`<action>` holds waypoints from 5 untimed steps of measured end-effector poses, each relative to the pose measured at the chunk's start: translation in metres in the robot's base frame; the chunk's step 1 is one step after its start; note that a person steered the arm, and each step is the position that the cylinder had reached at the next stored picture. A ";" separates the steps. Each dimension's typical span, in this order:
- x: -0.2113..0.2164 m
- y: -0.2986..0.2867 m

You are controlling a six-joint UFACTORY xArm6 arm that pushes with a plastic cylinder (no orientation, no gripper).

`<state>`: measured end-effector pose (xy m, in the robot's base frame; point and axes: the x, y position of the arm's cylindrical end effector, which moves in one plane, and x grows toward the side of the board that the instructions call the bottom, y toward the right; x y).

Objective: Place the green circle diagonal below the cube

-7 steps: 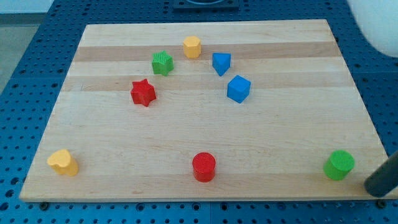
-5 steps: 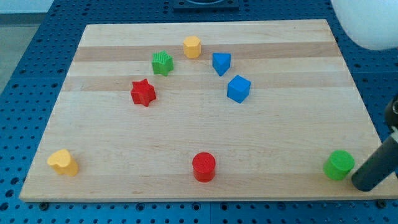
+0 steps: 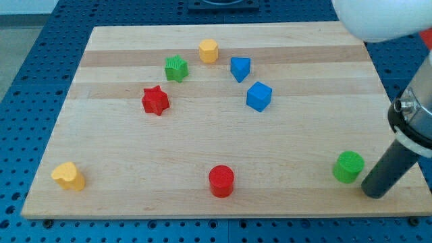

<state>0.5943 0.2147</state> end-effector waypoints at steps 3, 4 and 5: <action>-0.019 -0.019; -0.026 -0.028; -0.044 -0.028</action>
<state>0.5498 0.1871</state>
